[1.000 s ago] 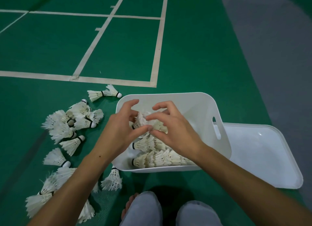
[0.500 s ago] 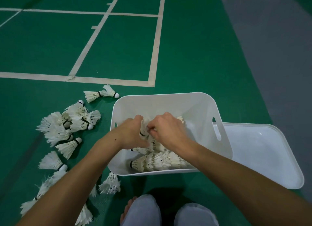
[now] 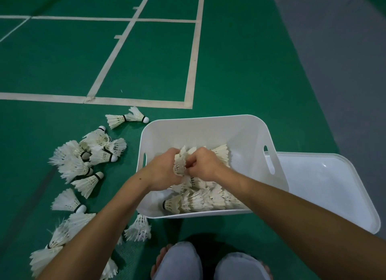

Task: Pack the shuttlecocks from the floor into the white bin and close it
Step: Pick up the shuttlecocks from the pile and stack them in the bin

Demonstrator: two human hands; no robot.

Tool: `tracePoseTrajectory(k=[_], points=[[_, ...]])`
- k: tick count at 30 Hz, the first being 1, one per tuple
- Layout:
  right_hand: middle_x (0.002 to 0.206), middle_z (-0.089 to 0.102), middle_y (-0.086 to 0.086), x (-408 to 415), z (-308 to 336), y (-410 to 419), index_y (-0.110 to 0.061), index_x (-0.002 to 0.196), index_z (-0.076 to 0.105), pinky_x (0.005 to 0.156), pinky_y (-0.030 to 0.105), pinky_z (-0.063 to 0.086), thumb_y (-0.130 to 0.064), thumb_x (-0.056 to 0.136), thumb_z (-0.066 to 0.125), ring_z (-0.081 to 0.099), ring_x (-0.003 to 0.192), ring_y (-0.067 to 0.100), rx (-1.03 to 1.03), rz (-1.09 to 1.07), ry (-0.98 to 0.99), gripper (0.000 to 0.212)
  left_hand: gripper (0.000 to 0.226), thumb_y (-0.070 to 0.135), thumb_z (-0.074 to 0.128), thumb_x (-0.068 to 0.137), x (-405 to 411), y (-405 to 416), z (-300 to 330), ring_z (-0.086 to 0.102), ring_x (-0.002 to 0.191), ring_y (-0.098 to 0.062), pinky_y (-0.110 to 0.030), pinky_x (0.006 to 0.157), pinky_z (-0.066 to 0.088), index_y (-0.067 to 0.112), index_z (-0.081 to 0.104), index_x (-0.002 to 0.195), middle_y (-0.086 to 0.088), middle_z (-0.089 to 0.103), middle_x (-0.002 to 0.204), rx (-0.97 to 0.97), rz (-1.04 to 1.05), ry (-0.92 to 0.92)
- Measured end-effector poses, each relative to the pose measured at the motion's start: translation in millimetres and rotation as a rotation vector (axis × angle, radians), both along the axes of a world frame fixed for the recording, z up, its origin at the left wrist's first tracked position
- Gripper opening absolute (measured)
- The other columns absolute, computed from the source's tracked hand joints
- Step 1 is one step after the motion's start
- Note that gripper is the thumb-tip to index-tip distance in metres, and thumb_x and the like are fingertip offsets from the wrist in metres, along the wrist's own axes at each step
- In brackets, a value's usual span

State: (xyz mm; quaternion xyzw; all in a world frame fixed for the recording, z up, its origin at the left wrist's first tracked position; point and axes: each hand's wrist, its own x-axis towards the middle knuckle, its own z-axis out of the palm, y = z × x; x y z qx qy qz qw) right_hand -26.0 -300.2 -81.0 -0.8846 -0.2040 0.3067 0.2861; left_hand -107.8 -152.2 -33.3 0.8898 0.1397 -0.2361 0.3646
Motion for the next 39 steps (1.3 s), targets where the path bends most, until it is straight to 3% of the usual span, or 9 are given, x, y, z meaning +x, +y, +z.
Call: tracePoseTrajectory(k=[6,9,12,16,21,26,33,36,39], points=[[0.097,0.08,-0.002,-7,31,-27,-0.013,0.105,0.082,0.095,0.036,0.061,-0.009,0.086,0.083,0.076,0.093,0.012,0.217,-0.162,0.115,0.02,0.073,0.023,0.077,0.095,-23,0,28,0.068,0.117,-0.016,-0.04,0.099,0.059,0.028,0.039,0.157,0.001,0.053,0.153,-0.07,0.078,-0.188],[0.097,0.078,-0.009,-21,51,-37,-0.02,0.104,0.081,0.092,0.032,0.062,-0.016,0.091,0.079,0.074,0.09,0.003,0.305,-0.177,-0.008,0.014,0.041,0.021,0.075,0.097,-46,-2,47,0.071,0.105,-0.004,-0.028,0.087,0.062,0.027,0.063,0.135,0.01,0.068,0.133,-0.148,0.124,-0.409],[0.096,0.076,-0.016,-46,77,-36,-0.026,0.104,0.078,0.086,0.023,0.06,-0.018,0.095,0.072,0.071,0.091,-0.001,0.393,-0.155,-0.159,0.014,0.013,0.017,0.075,0.096,-79,1,60,0.074,0.091,-0.008,-0.021,0.074,0.059,0.023,0.074,0.108,0.012,0.077,0.101,-0.19,0.275,-0.589],[0.104,0.074,-0.016,-89,106,-22,-0.026,0.115,0.075,0.082,0.015,0.055,-0.014,0.101,0.065,0.068,0.097,0.001,0.518,-0.015,-0.317,0.021,0.007,0.018,0.075,0.096,-132,19,51,0.071,0.083,-0.013,-0.027,0.074,0.059,0.024,0.072,0.096,0.009,0.075,0.092,-0.103,0.465,-0.664],[0.104,0.073,-0.012,-142,117,-2,-0.021,0.115,0.074,0.079,0.019,0.056,-0.01,0.101,0.063,0.069,0.093,0.006,0.638,0.154,-0.31,0.021,0.01,0.017,0.075,0.096,-200,46,20,0.07,0.076,-0.012,-0.031,0.065,0.057,0.025,0.07,0.091,0.009,0.073,0.087,0.034,0.617,-0.561],[0.098,0.078,-0.009,-184,86,10,-0.022,0.115,0.073,0.083,0.024,0.06,-0.01,0.101,0.061,0.073,0.088,0.002,0.471,0.241,0.108,0.022,0.008,0.035,0.073,0.096,-254,56,-25,0.069,0.069,0.002,-0.032,0.068,0.059,0.032,0.068,0.101,0.014,0.074,0.09,0.356,0.611,-0.25],[0.098,0.079,0.004,-211,3,25,-0.027,0.148,0.051,0.097,0.037,0.056,-0.012,0.095,0.062,0.072,0.089,0.015,0.229,0.098,0.32,0.056,0.062,0.056,0.072,0.092,-264,42,-65,0.07,0.089,-0.02,-0.039,0.073,0.056,0.028,0.05,0.142,-0.002,0.068,0.126,0.465,0.626,-0.106],[0.12,0.073,0.011,-213,-2,36,-0.026,0.161,0.03,0.091,0.026,0.051,-0.008,0.097,0.065,0.066,0.098,0.013,0.248,0.02,0.462,0.075,0.068,0.064,0.065,0.091,-247,36,-73,0.068,0.11,-0.028,-0.04,0.077,0.055,0.029,0.042,0.145,-0.003,0.069,0.126,0.525,0.639,-0.12],[0.15,0.056,0.012,-211,-7,46,-0.027,0.164,0.023,0.097,0.022,0.044,-0.007,0.097,0.067,0.06,0.121,0.015,0.281,-0.07,0.586,0.083,0.07,0.066,0.054,0.095,-229,28,-81,0.068,0.112,-0.033,-0.04,0.072,0.048,0.028,0.035,0.151,-0.006,0.064,0.13,0.571,0.645,-0.116]])
